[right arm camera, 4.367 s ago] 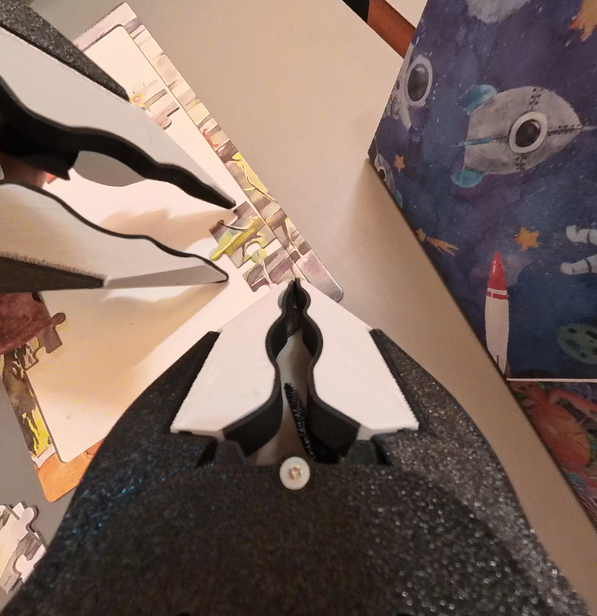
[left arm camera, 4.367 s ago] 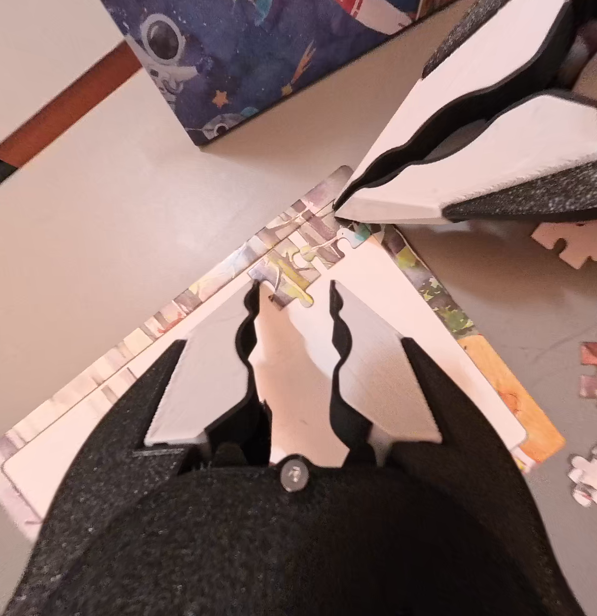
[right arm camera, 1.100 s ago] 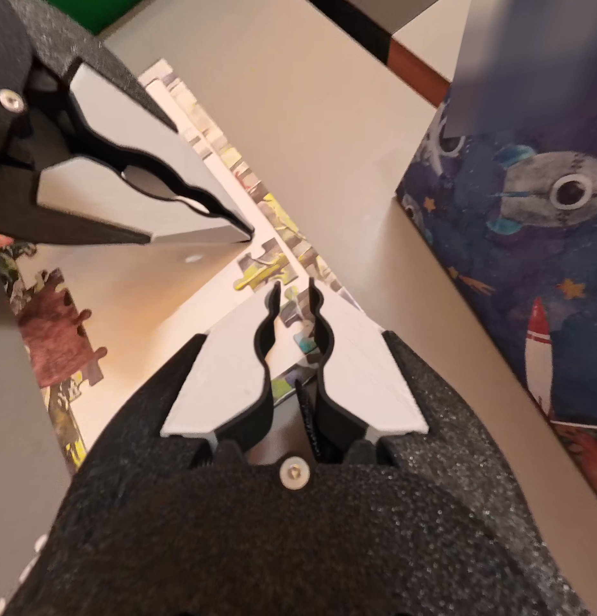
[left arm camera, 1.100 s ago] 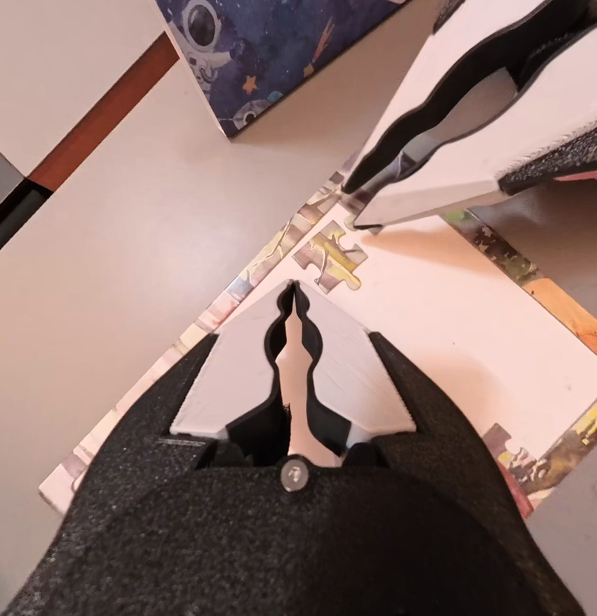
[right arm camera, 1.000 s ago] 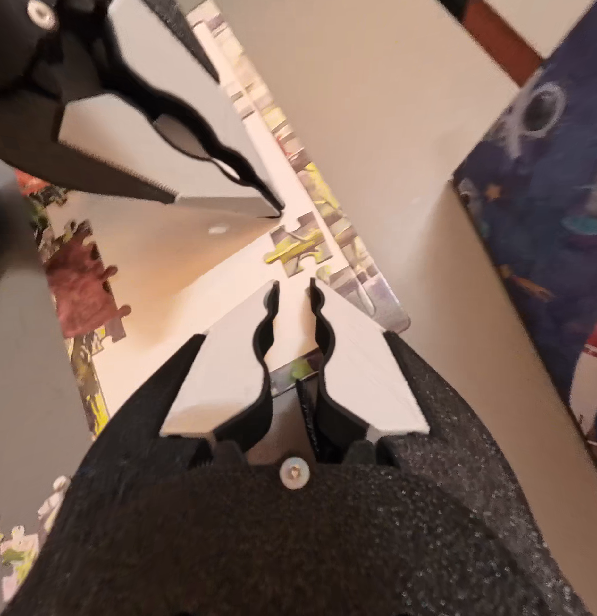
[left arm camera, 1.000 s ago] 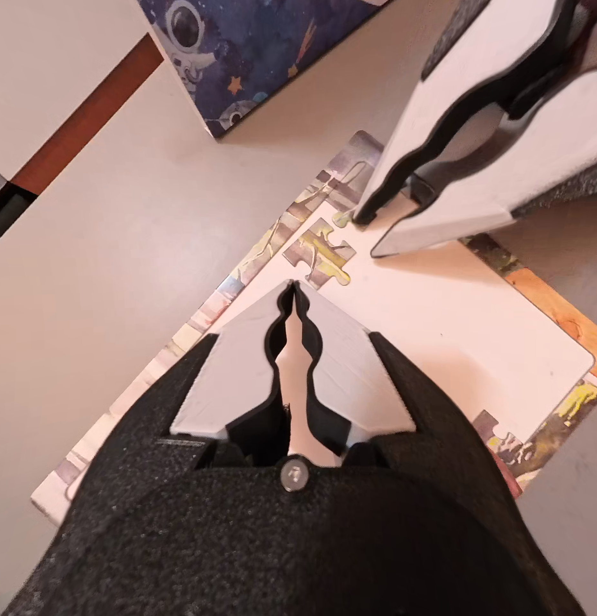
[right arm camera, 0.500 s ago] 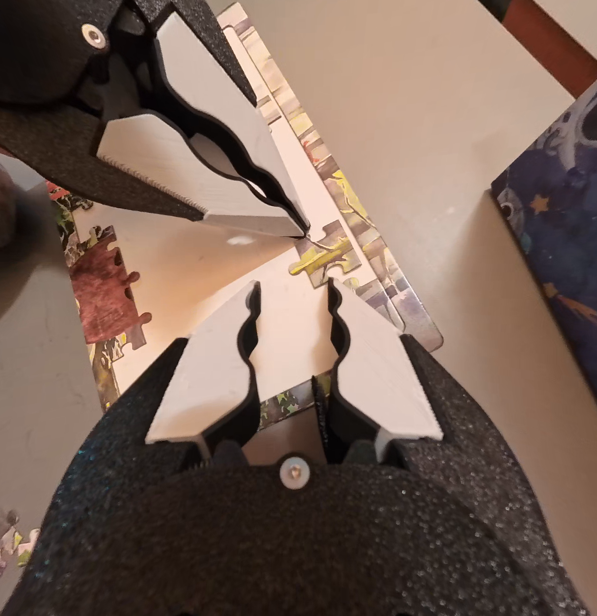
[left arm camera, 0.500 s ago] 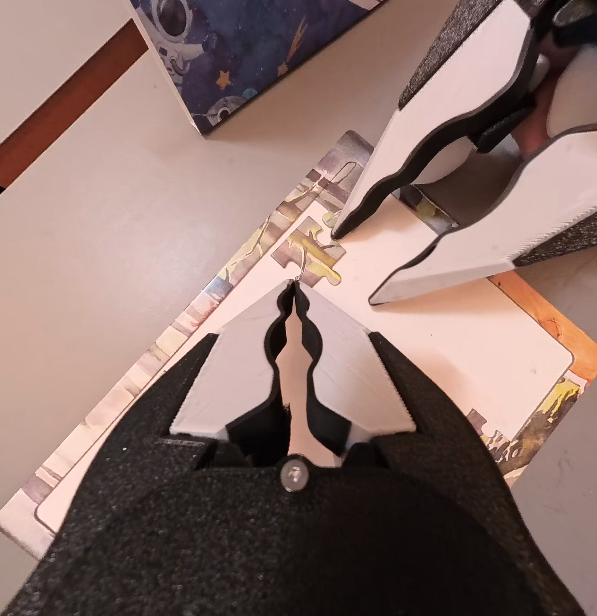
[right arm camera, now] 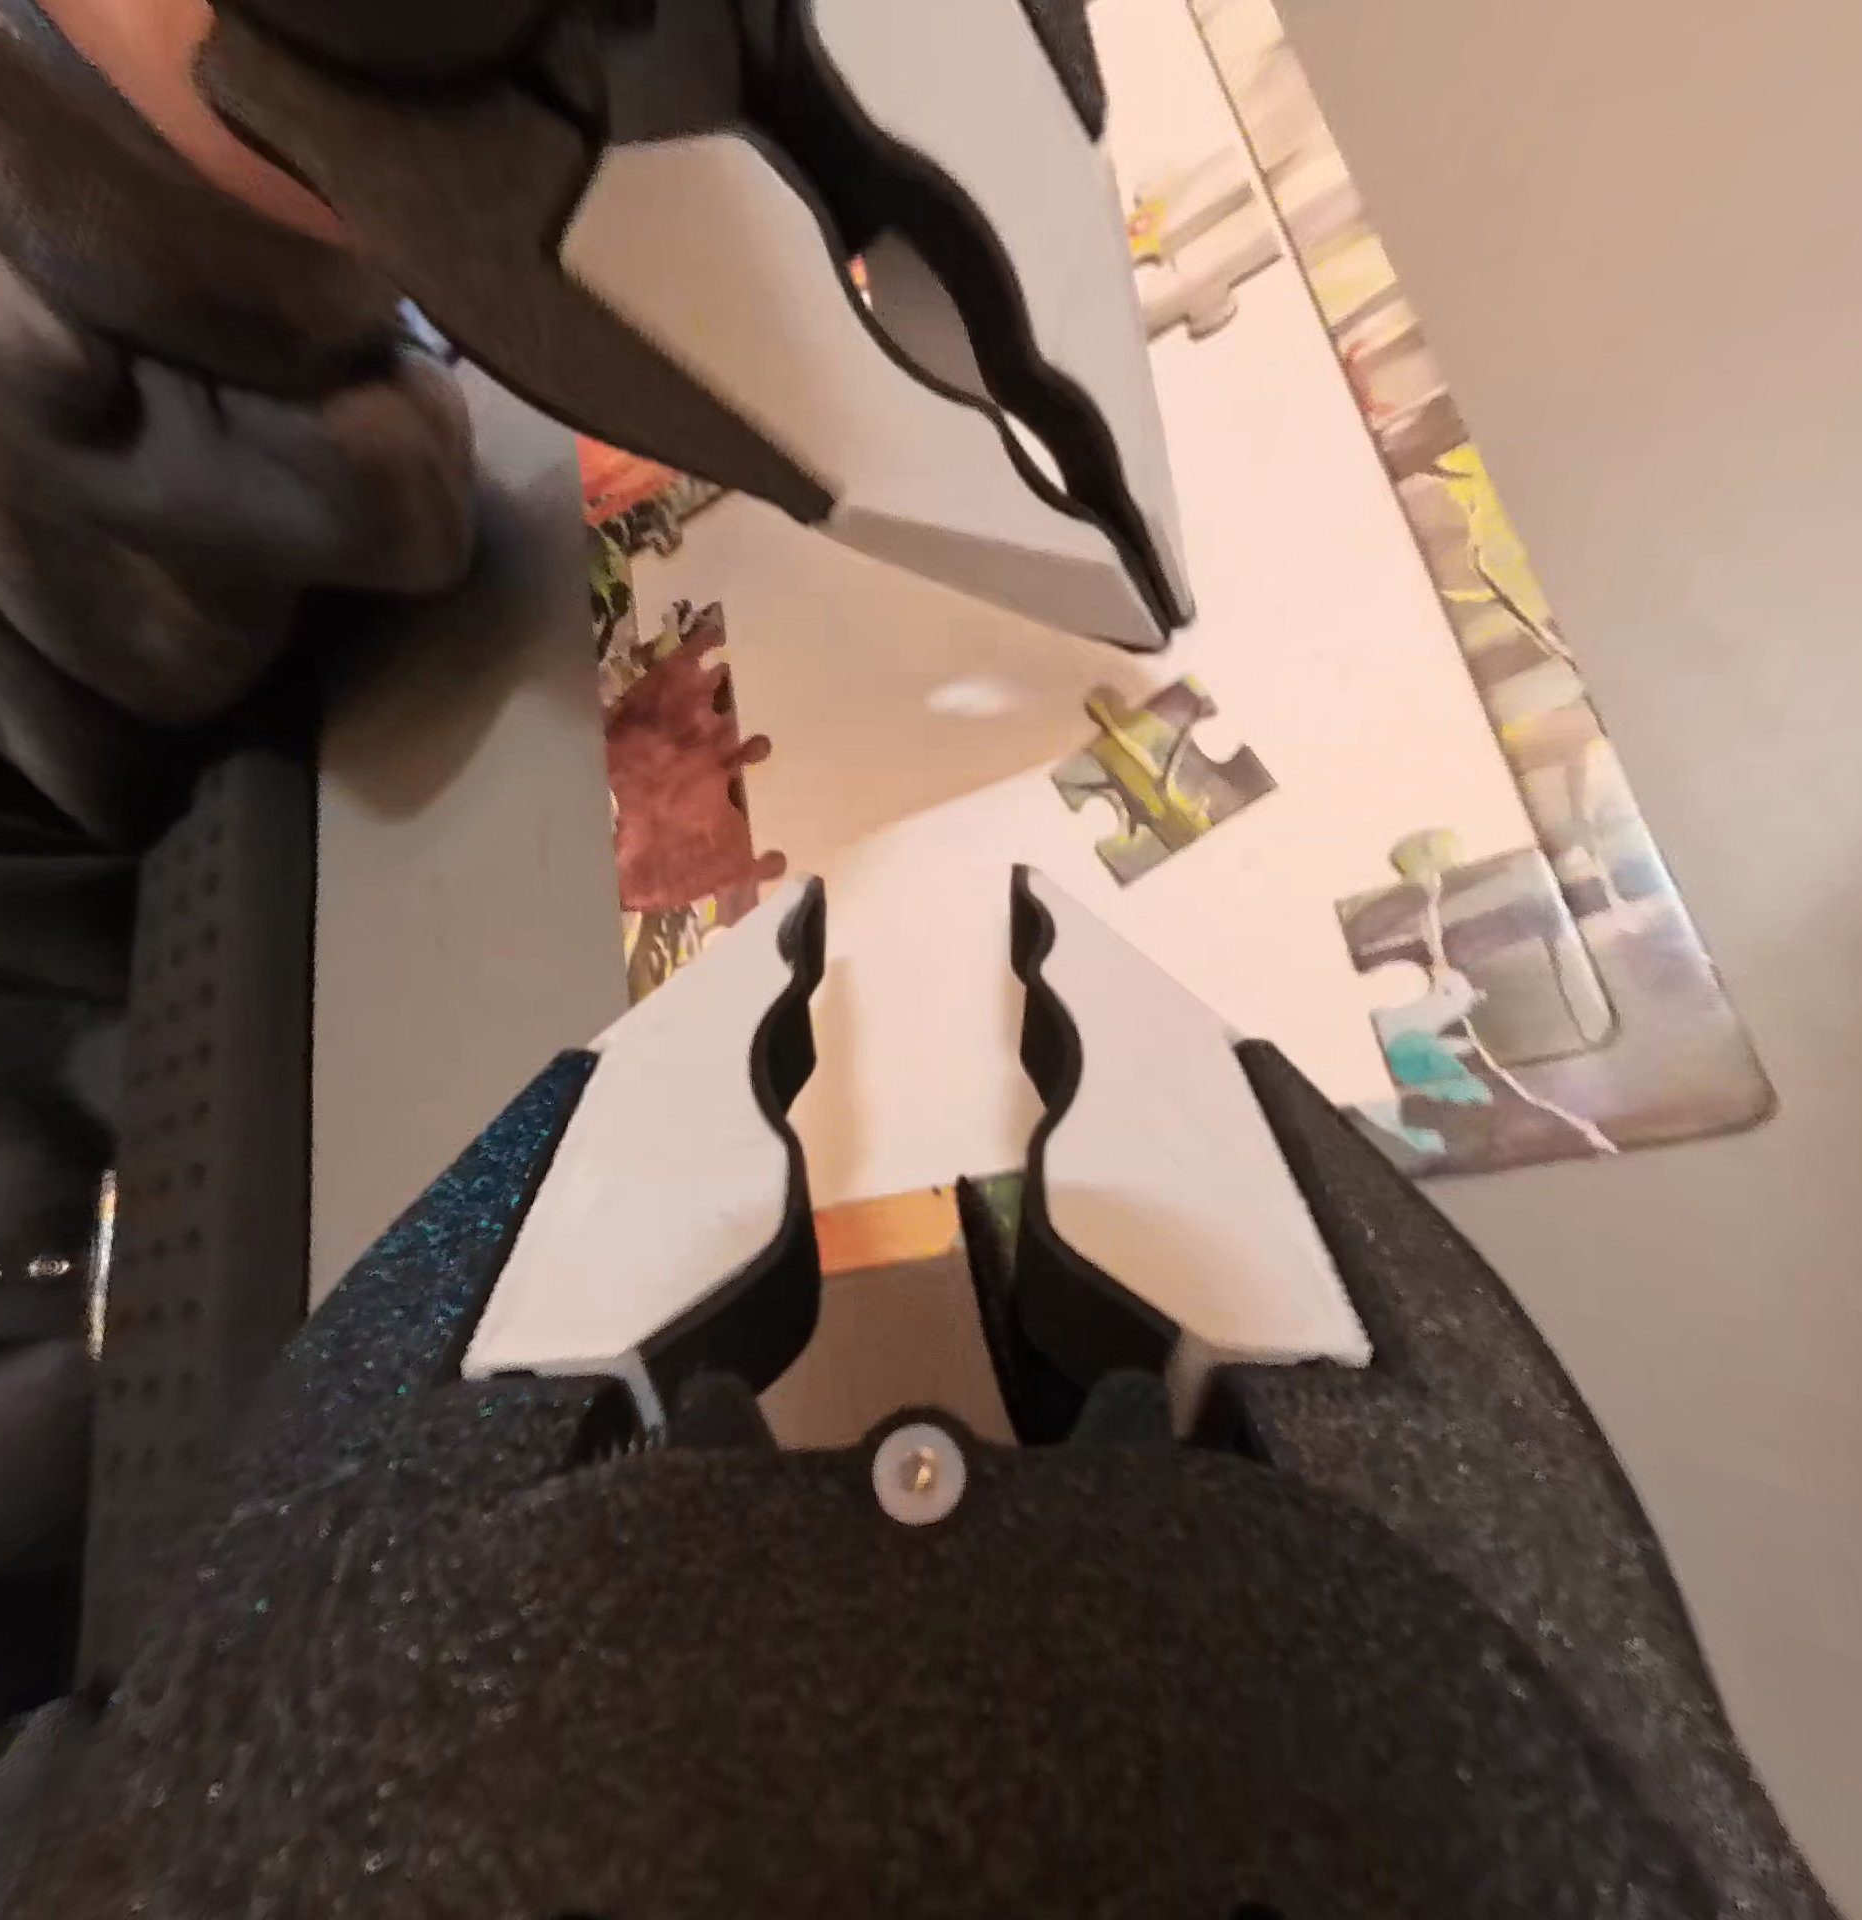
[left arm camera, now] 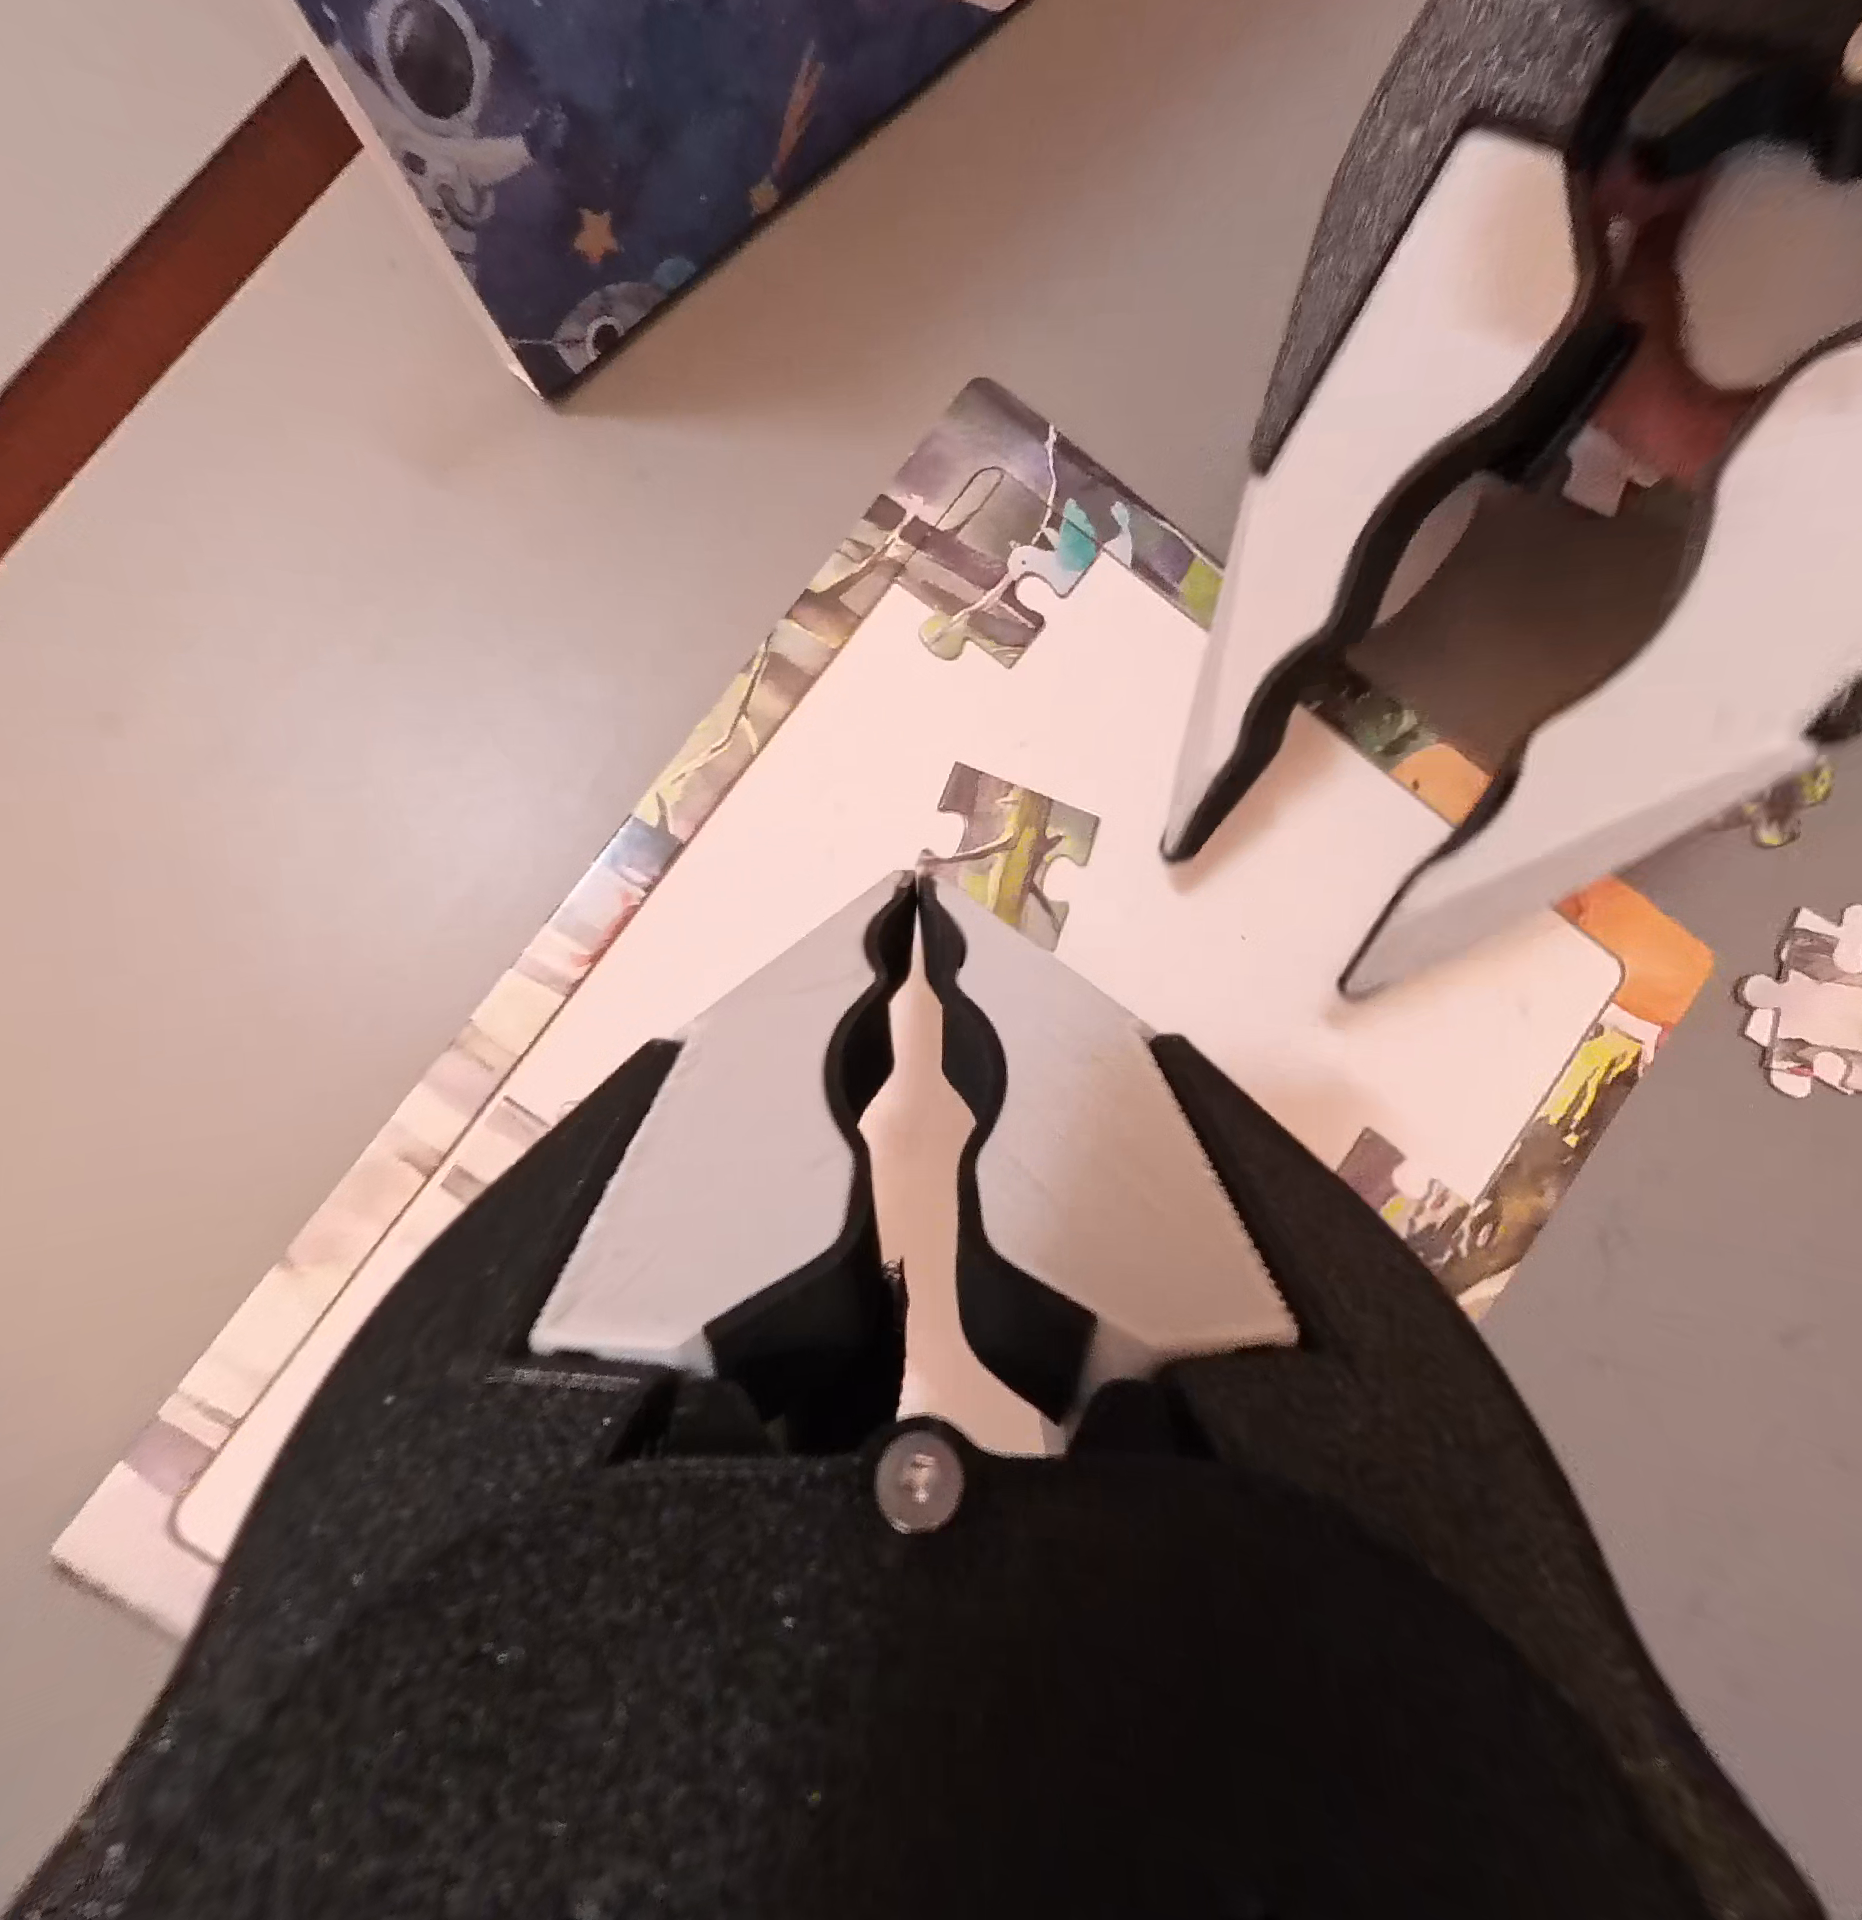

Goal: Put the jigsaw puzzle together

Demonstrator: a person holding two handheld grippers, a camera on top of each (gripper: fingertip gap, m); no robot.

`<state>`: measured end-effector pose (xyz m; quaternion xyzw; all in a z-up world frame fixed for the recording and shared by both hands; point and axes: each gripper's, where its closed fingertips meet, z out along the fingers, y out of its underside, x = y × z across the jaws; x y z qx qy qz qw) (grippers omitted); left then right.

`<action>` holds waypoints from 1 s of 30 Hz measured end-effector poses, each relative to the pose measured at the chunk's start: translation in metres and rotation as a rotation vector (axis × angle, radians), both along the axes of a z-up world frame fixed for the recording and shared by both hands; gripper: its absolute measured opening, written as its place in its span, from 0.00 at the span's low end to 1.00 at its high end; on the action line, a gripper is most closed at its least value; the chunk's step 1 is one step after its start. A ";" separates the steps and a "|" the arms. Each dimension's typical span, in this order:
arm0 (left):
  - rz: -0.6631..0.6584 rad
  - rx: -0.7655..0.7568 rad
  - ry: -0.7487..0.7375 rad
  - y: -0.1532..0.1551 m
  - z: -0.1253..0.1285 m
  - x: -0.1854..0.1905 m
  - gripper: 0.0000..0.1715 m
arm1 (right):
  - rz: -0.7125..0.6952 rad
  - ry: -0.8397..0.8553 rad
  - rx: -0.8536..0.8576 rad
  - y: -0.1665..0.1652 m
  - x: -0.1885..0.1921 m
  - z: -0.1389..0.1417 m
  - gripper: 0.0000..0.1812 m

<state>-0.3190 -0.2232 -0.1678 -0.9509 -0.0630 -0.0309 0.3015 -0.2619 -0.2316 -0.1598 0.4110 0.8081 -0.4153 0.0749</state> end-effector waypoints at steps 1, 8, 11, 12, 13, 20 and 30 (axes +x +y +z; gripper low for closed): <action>-0.004 0.001 0.004 -0.001 0.002 0.000 0.00 | -0.016 0.000 0.008 0.006 0.000 0.002 0.19; -0.029 0.023 0.074 -0.009 0.025 -0.005 0.01 | -0.238 0.241 0.053 0.062 -0.022 0.071 0.17; -0.035 0.056 0.121 -0.010 0.046 -0.005 0.05 | -0.316 0.438 0.074 0.081 -0.015 0.137 0.16; -0.032 0.057 0.144 -0.013 0.052 -0.006 0.06 | -0.341 0.494 0.088 0.087 -0.008 0.157 0.16; -0.024 0.062 0.167 -0.016 0.060 -0.007 0.07 | -0.360 0.533 0.110 0.092 0.001 0.174 0.16; 0.272 0.326 0.085 -0.042 0.094 0.029 0.10 | -0.575 0.520 0.268 0.130 0.111 0.173 0.17; 0.337 0.430 0.170 -0.117 0.053 0.130 0.06 | -0.979 0.303 0.253 0.188 0.244 0.033 0.13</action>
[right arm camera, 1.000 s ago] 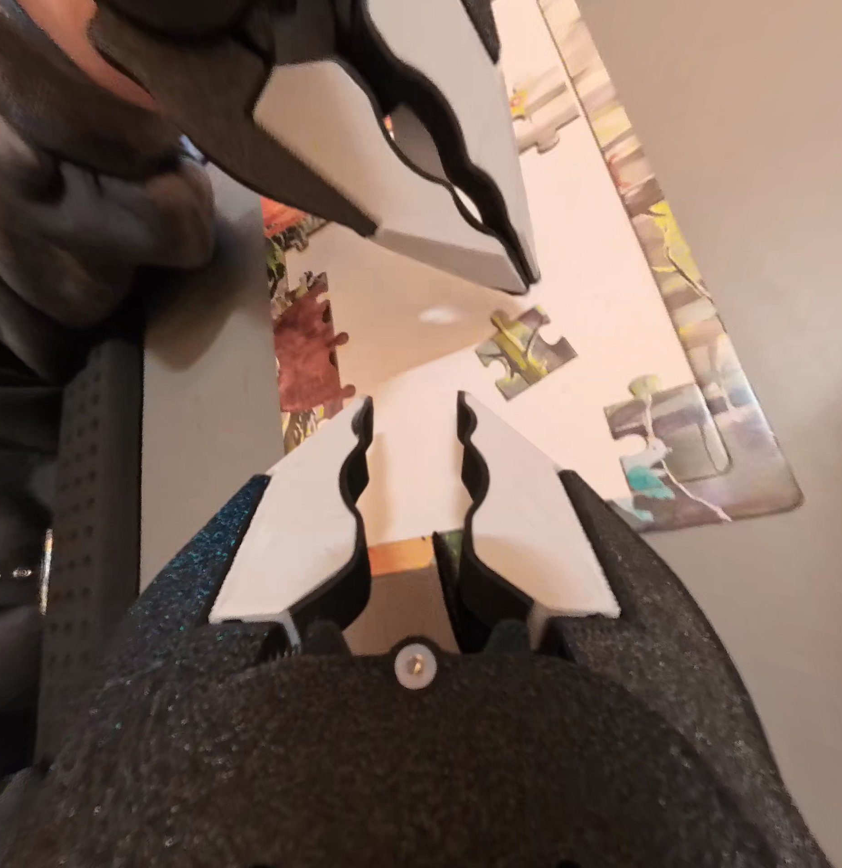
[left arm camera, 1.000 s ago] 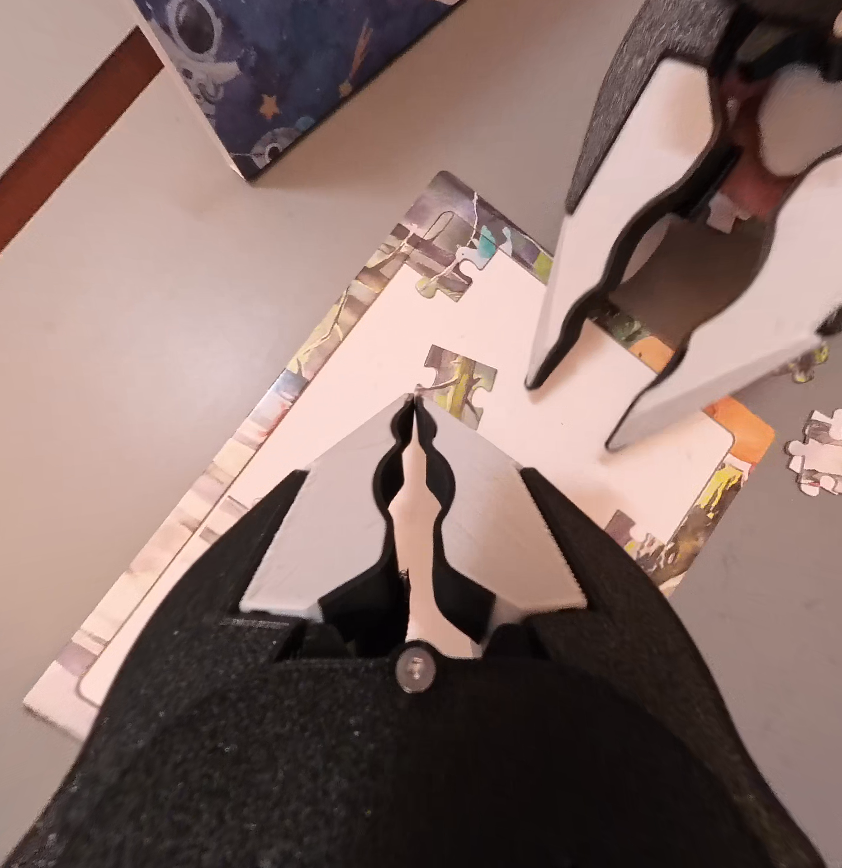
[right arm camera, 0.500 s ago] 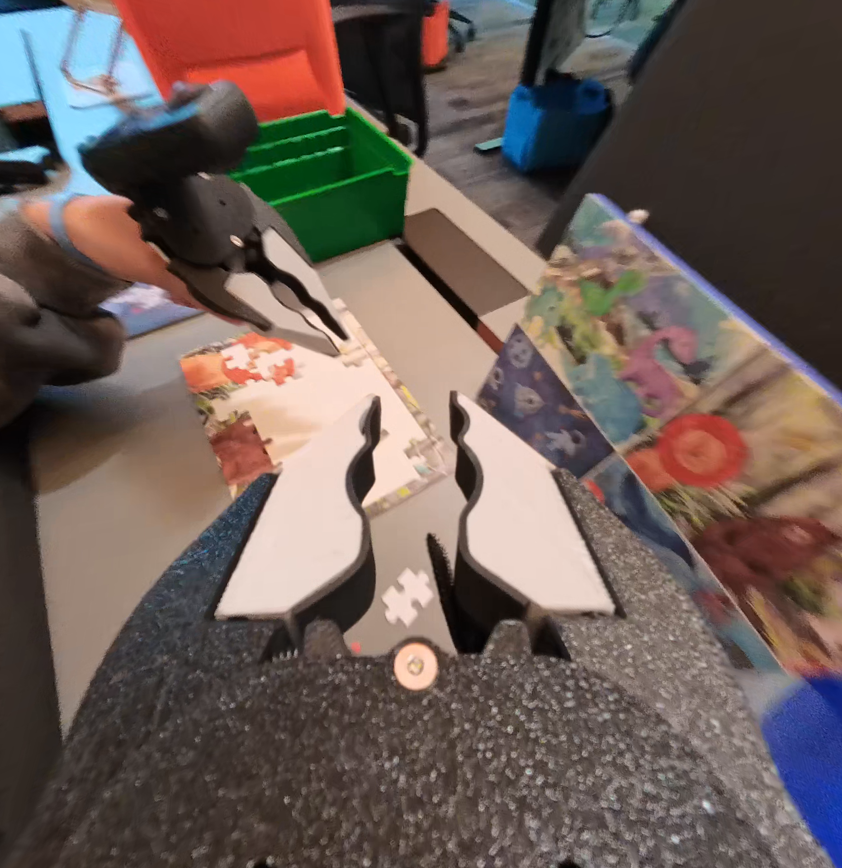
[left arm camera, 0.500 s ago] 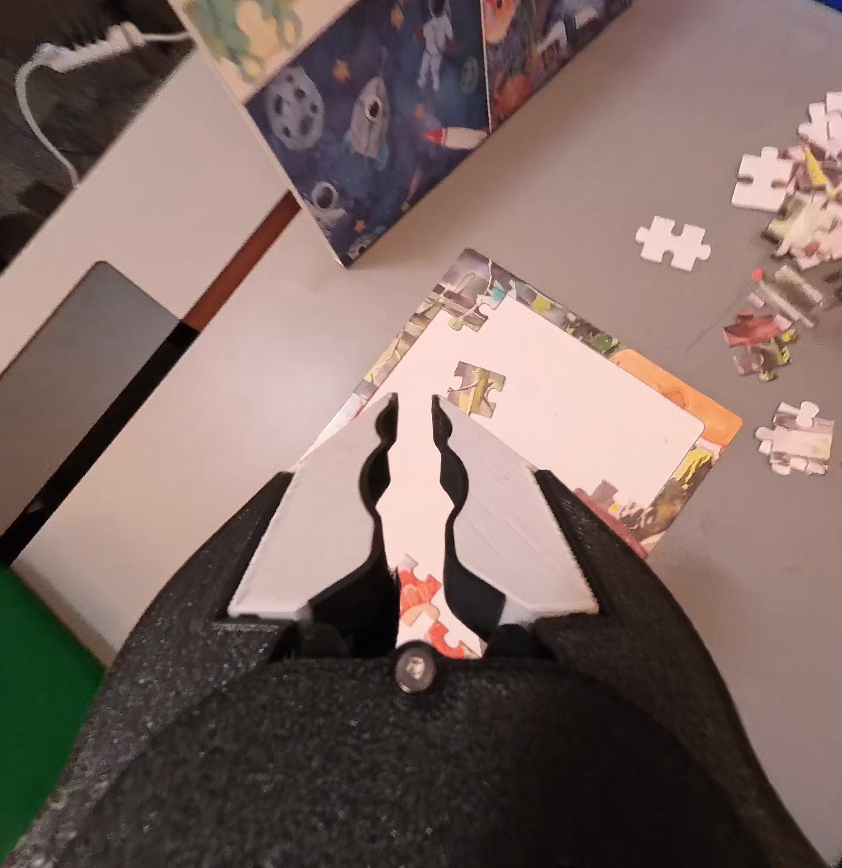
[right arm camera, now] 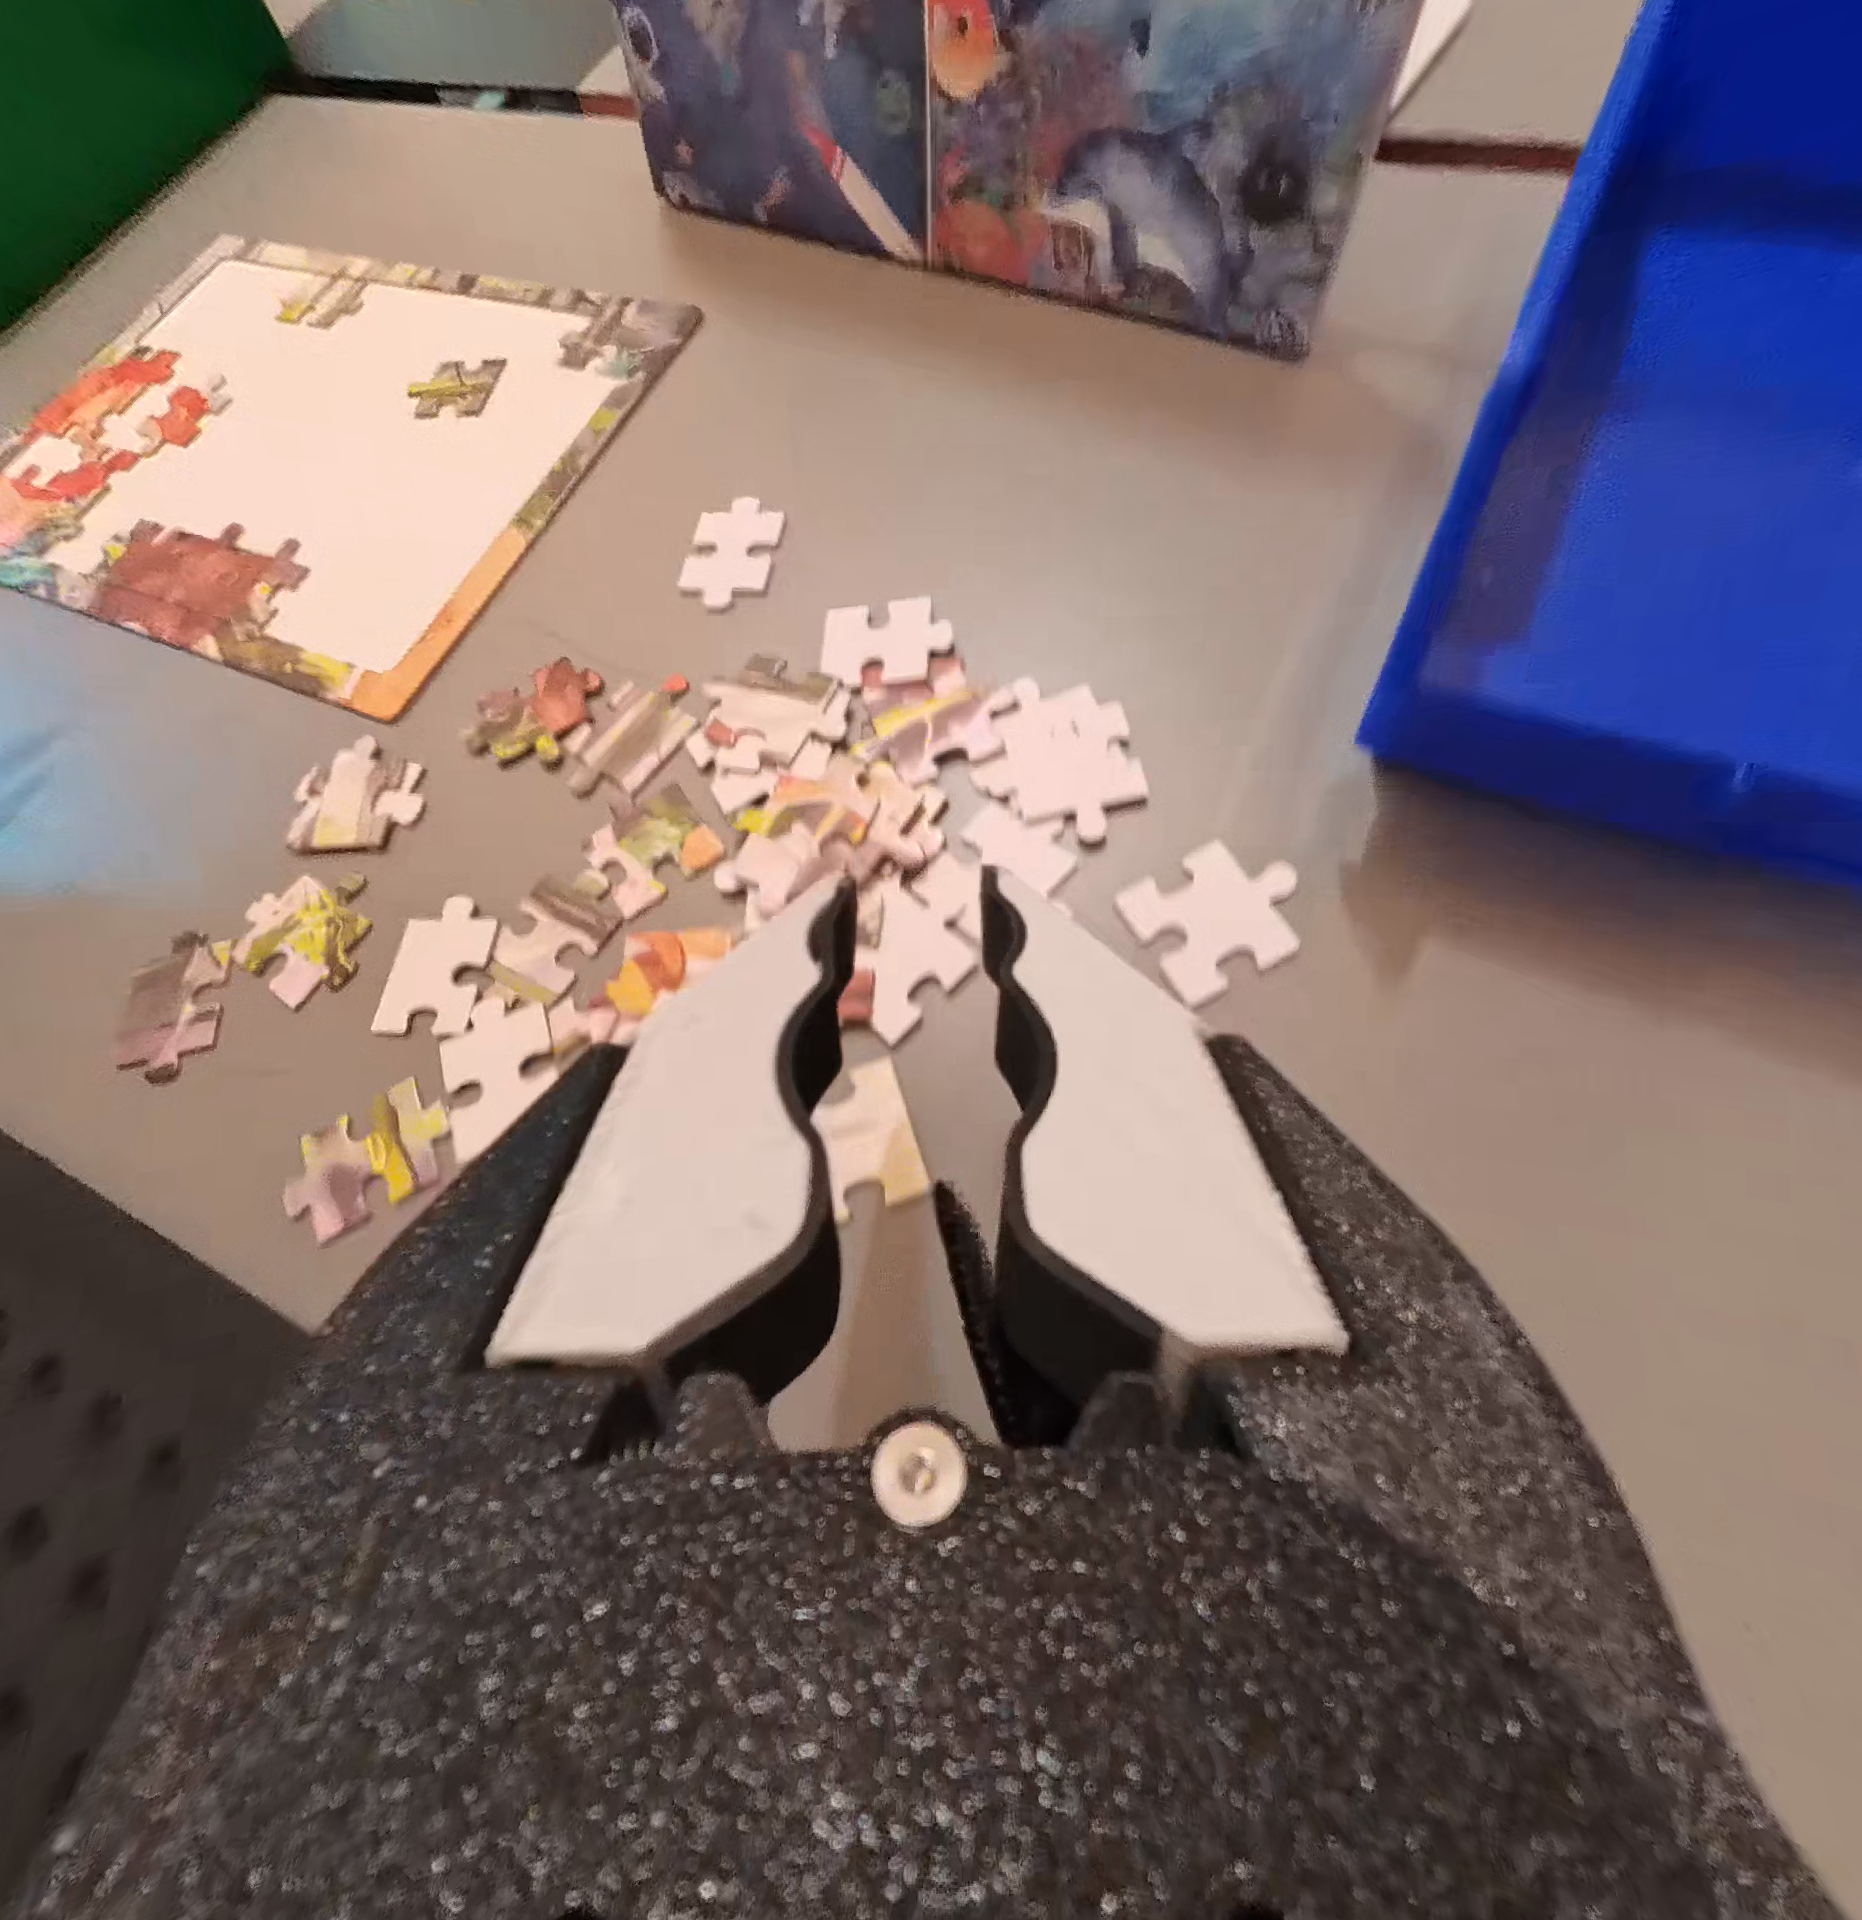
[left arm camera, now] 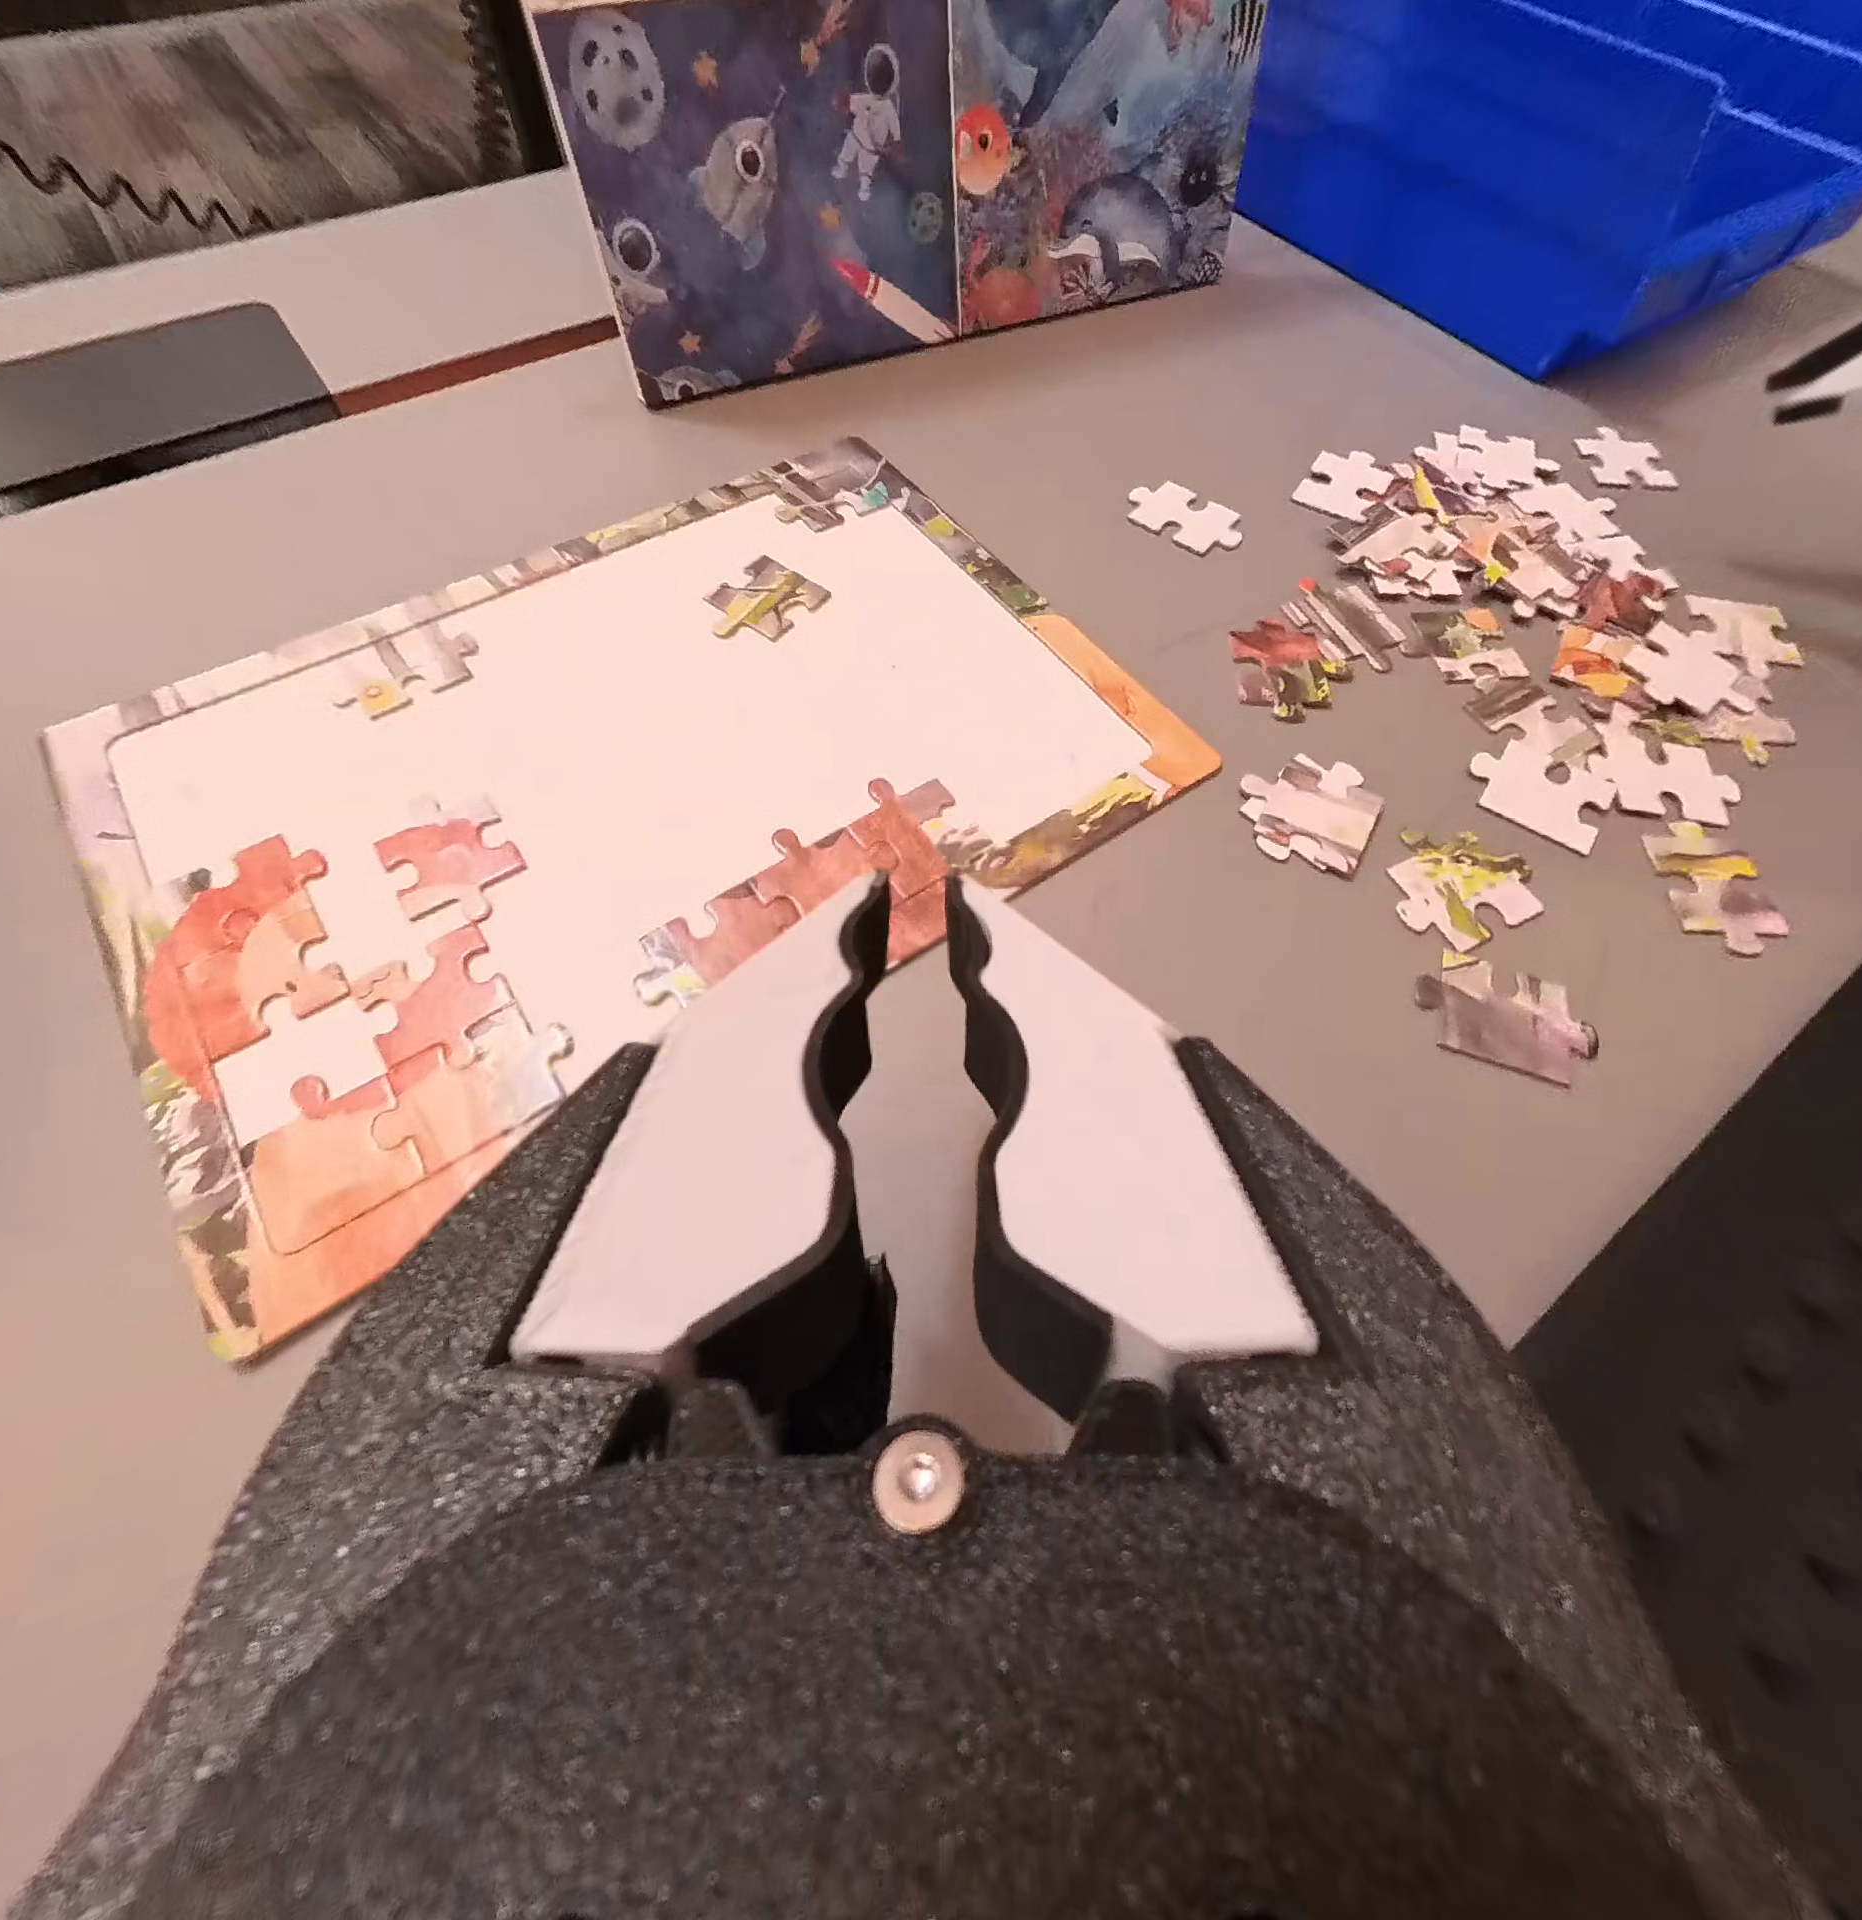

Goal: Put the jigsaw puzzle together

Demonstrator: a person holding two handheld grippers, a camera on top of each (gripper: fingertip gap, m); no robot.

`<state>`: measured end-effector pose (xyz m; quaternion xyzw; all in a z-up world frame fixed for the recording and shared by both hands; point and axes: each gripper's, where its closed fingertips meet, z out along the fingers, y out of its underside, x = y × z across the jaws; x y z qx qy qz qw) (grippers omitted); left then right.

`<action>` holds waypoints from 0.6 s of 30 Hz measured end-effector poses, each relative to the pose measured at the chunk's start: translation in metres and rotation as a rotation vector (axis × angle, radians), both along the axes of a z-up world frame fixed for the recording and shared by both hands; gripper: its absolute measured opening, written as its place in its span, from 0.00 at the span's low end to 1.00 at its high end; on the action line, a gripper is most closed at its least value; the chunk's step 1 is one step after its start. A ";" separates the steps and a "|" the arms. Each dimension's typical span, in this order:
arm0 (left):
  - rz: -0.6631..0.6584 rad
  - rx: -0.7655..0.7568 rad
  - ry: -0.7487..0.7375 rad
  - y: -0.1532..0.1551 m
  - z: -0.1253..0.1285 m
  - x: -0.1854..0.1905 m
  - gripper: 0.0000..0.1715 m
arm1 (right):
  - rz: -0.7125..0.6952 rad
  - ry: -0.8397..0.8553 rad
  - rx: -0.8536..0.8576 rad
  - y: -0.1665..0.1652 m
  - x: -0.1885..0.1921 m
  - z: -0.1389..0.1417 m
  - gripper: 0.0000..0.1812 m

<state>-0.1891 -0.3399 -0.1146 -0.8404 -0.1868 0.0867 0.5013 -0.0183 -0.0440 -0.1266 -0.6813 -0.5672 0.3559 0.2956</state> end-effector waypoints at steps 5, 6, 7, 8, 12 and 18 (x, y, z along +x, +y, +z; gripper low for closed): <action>0.009 0.109 0.075 -0.005 0.003 -0.001 0.06 | 0.119 -0.171 0.007 -0.016 0.019 -0.024 0.13; -0.008 0.132 0.096 -0.003 0.007 0.001 0.07 | 0.113 -0.189 0.043 -0.014 0.020 -0.026 0.13; -0.040 0.154 0.111 -0.001 0.012 0.005 0.07 | 0.113 -0.192 0.068 -0.014 0.020 -0.026 0.13; -0.067 0.166 0.114 0.002 0.013 0.010 0.07 | 0.133 -0.191 0.061 -0.019 0.018 -0.027 0.13; -0.067 0.132 0.107 0.002 0.006 0.010 0.09 | 0.170 -0.144 0.063 -0.048 -0.013 -0.026 0.12; -0.065 0.105 0.074 0.001 -0.003 0.009 0.10 | 0.229 -0.210 0.147 -0.094 -0.055 -0.046 0.13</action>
